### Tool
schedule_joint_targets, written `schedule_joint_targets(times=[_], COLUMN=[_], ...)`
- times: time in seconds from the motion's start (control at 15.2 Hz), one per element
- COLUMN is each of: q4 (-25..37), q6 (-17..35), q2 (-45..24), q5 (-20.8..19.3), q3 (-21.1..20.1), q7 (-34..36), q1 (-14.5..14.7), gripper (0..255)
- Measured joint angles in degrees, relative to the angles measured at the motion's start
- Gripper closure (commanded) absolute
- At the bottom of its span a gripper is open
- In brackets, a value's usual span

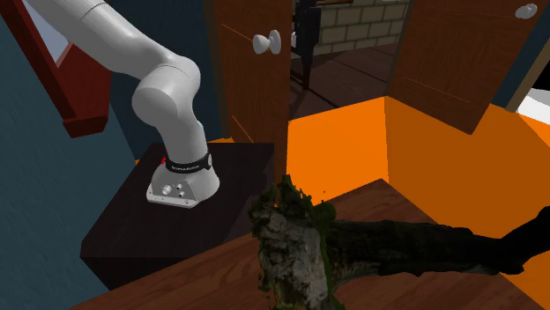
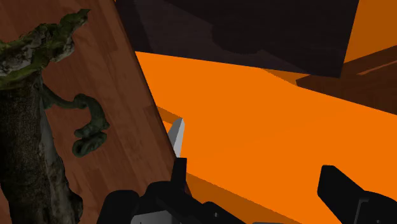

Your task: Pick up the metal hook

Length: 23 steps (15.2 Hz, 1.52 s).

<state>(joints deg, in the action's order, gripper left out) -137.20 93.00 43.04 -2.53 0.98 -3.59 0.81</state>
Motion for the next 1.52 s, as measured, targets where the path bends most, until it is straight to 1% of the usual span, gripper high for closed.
schedule_joint_targets(times=[0.13, 0.26, 0.53, 0.86, 1.12, 1.25, 1.52], q4=[-0.77, -3.88, -9.26, -15.64, -19.56, -20.05, -21.13], q6=[0.68, 3.31, 10.39, 20.48, 29.39, 33.86, 44.05], q2=[0.13, 0.74, -0.45, -2.91, -6.67, -9.88, -17.14], q5=[-0.53, -2.20, -6.26, -12.60, -18.20, -20.94, -27.67], q3=[0.29, 1.03, 2.78, 6.03, 8.68, 9.78, 12.43], q7=[-0.56, -2.12, -5.36, -9.70, -12.34, -13.22, -14.61], q1=[-0.13, -0.49, -1.50, -3.89, -6.38, -7.53, -10.87], gripper=[0, 0, 0, 0, 0, 0, 0])
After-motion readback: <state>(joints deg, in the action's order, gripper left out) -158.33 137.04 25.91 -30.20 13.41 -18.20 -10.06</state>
